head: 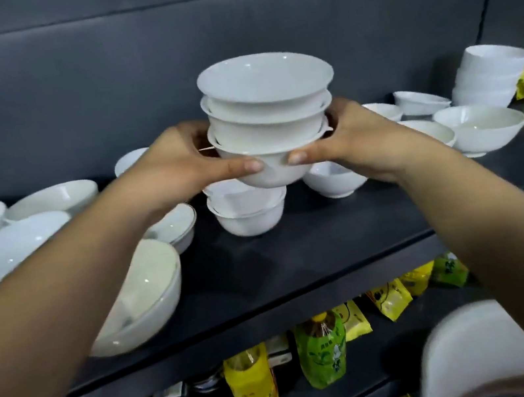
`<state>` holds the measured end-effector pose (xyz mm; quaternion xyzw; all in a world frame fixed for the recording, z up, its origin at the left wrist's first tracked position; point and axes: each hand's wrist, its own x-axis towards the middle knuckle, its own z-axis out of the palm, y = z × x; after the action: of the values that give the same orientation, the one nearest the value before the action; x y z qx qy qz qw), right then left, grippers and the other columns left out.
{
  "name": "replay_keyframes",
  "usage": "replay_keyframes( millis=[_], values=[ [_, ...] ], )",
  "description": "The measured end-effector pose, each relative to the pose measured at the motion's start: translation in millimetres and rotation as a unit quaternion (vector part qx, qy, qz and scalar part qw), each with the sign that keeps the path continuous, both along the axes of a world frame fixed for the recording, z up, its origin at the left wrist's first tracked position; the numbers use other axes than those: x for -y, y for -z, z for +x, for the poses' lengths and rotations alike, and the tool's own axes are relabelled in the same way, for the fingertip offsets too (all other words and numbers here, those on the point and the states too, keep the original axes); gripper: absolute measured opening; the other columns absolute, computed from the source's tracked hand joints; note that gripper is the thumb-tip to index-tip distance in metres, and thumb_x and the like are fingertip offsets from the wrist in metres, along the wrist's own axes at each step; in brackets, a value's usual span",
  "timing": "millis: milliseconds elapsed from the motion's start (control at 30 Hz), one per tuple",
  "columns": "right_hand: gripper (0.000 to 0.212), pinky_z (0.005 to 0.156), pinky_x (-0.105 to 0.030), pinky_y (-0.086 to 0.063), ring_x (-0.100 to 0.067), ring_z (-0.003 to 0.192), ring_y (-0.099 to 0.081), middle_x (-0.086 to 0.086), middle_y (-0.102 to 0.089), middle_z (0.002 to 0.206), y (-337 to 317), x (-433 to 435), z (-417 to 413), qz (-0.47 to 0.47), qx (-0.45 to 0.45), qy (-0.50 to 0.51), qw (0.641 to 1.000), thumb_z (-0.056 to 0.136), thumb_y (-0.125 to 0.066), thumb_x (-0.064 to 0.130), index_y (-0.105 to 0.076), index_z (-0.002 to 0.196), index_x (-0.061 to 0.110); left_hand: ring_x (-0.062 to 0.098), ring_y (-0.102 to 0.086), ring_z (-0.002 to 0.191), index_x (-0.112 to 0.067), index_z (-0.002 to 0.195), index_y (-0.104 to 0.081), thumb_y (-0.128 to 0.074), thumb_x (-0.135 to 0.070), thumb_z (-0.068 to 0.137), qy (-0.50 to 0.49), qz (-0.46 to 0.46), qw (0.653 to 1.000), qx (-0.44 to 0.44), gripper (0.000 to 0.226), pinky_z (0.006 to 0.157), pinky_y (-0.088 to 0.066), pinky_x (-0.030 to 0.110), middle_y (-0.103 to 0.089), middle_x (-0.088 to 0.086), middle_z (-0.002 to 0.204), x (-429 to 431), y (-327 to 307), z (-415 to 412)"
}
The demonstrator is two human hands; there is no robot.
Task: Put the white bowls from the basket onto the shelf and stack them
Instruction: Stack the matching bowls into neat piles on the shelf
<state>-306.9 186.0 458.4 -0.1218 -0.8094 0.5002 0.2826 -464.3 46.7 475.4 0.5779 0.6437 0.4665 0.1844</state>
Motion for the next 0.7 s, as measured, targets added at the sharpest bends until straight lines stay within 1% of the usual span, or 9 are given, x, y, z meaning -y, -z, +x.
replay_keyframes(
  millis=[67,133,233,267,333,367,467,600,700],
  values=[
    [0.065,0.083,-0.013,-0.050,0.003,0.100,-0.062,0.013,-0.066,0.106,-10,-8,-18,0.004,0.027,-0.019,0.999,0.055,-0.085,0.021,-0.055,0.113,0.023,-0.010,-0.064,0.077,-0.028,0.091,-0.060,-0.076,-0.020,0.061,-0.013,-0.006,1.000,-0.003,0.034,0.068,-0.050,0.005,-0.069,-0.016,0.088,-5,-7,-16],
    [0.056,0.073,-0.007,-0.050,0.008,0.091,-0.062,0.015,-0.065,0.102,-9,-16,-34,0.000,0.052,-0.033,0.998,0.066,-0.080,0.007,-0.054,0.112,0.024,-0.007,-0.064,0.080,-0.027,0.090,-0.061,-0.078,-0.015,0.063,-0.022,-0.023,0.999,0.003,0.035,0.071,-0.050,0.007,-0.068,-0.015,0.091,-11,-3,-32],
    [0.065,0.081,-0.011,-0.049,0.000,0.103,-0.059,0.008,-0.064,0.112,1,-27,-54,-0.010,0.092,-0.038,0.995,0.067,-0.079,0.005,-0.051,0.124,0.015,0.015,-0.062,0.090,-0.023,0.097,-0.064,-0.086,-0.027,0.052,-0.044,-0.077,0.996,0.022,0.050,0.084,-0.047,0.026,-0.071,0.001,0.105,-19,11,-50],
    [0.068,0.085,-0.014,-0.048,-0.002,0.107,-0.058,0.008,-0.064,0.114,5,-29,-58,-0.014,0.099,-0.040,0.994,0.066,-0.080,0.006,-0.050,0.126,0.015,0.016,-0.061,0.091,-0.023,0.098,-0.064,-0.085,-0.026,0.056,-0.044,-0.089,0.995,0.028,0.047,0.083,-0.049,0.026,-0.071,0.002,0.106,-22,16,-54],
    [0.068,0.087,-0.014,-0.047,-0.001,0.108,-0.057,0.012,-0.064,0.113,10,-32,-63,-0.020,0.107,-0.045,0.993,0.066,-0.079,0.004,-0.050,0.125,0.019,0.009,-0.063,0.088,-0.026,0.098,-0.063,-0.078,-0.016,0.069,-0.034,-0.105,0.994,0.022,0.034,0.072,-0.051,0.015,-0.070,-0.005,0.101,-26,23,-60],
    [0.068,0.087,-0.013,-0.047,0.001,0.108,-0.057,0.014,-0.064,0.112,13,-33,-65,-0.022,0.109,-0.049,0.993,0.067,-0.078,0.003,-0.050,0.125,0.021,0.006,-0.064,0.089,-0.026,0.101,-0.062,-0.076,-0.013,0.071,-0.030,-0.113,0.993,0.020,0.035,0.070,-0.050,0.013,-0.070,-0.007,0.102,-29,26,-62],
    [0.067,0.091,-0.016,-0.046,0.000,0.110,-0.056,0.013,-0.063,0.115,22,-33,-66,-0.026,0.115,-0.062,0.991,0.067,-0.077,0.000,-0.050,0.124,0.024,0.002,-0.062,0.100,-0.025,0.110,-0.061,-0.076,-0.014,0.072,-0.014,-0.141,0.990,0.018,0.043,0.083,-0.047,0.016,-0.068,-0.009,0.108,-30,35,-63],
    [0.063,0.093,-0.015,-0.045,0.003,0.112,-0.054,0.017,-0.061,0.116,34,-30,-66,-0.046,0.120,-0.079,0.989,0.069,-0.076,-0.001,-0.049,0.115,0.032,-0.004,-0.058,0.100,-0.032,0.103,-0.058,-0.075,-0.016,0.072,0.008,-0.160,0.987,0.020,0.038,0.081,-0.045,0.008,-0.065,-0.017,0.106,-30,43,-67],
    [0.070,0.101,-0.023,-0.042,-0.005,0.117,-0.052,0.011,-0.058,0.124,39,-30,-68,-0.074,0.108,-0.061,0.990,0.068,-0.077,0.002,-0.045,0.125,0.025,-0.006,-0.060,0.101,-0.031,0.107,-0.057,-0.072,-0.009,0.073,0.036,-0.161,0.985,0.054,0.043,0.081,-0.047,0.006,-0.065,-0.016,0.110,-32,45,-67]
  ],
)
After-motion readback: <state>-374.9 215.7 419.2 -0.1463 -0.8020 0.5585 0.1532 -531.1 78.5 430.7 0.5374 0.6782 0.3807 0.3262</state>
